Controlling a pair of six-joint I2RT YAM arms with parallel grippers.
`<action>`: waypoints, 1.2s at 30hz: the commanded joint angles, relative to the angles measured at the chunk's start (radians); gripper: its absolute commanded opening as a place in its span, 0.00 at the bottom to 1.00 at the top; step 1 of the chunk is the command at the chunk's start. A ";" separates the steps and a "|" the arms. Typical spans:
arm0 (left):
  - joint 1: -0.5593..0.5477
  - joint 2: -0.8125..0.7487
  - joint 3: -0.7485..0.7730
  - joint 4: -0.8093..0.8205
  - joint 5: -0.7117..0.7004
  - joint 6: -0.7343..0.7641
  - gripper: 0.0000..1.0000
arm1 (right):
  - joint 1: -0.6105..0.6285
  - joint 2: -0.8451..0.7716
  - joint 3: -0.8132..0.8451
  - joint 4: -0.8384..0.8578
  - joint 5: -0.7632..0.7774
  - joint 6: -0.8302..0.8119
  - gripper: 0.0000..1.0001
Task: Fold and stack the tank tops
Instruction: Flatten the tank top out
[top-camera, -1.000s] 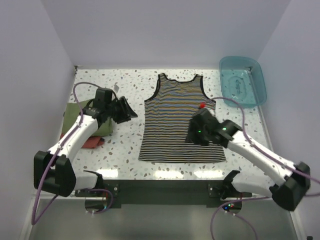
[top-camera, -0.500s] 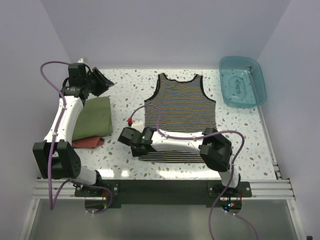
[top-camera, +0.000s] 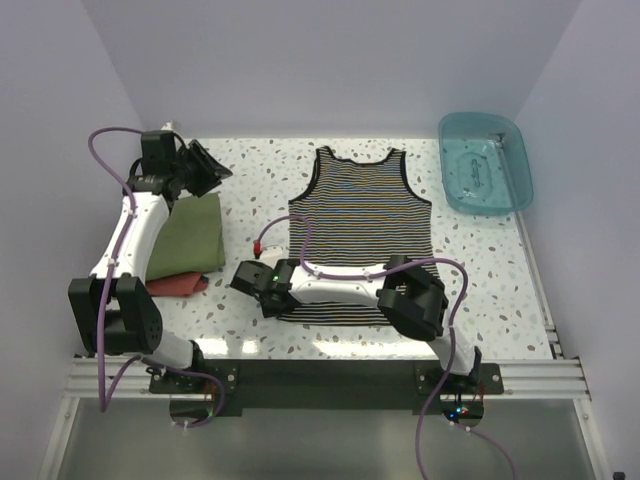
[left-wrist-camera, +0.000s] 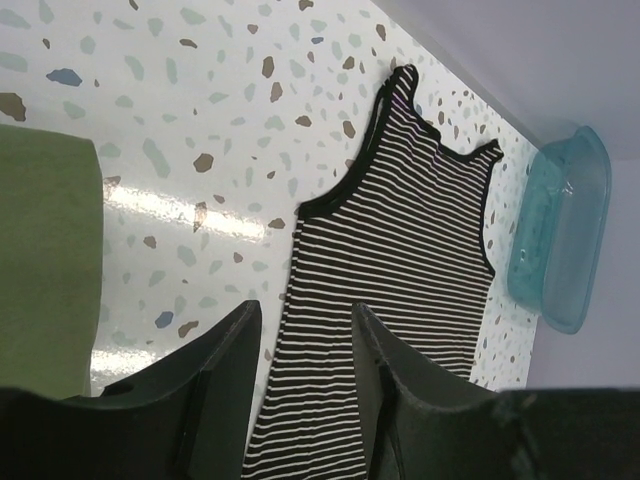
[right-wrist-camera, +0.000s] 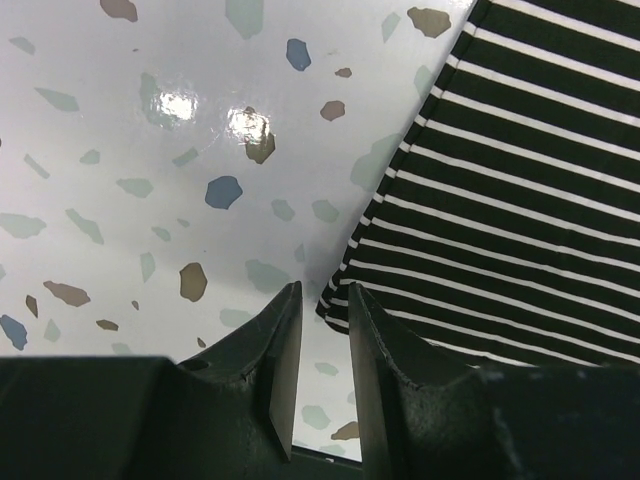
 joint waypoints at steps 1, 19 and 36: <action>0.007 0.006 -0.036 0.073 0.037 0.004 0.46 | 0.010 0.005 0.001 -0.012 0.030 0.031 0.30; -0.071 0.052 -0.187 0.194 0.028 -0.019 0.46 | 0.027 -0.046 -0.160 0.060 0.013 0.015 0.07; -0.334 0.242 -0.303 0.377 -0.055 -0.028 0.55 | 0.026 -0.561 -0.591 0.244 -0.114 -0.020 0.00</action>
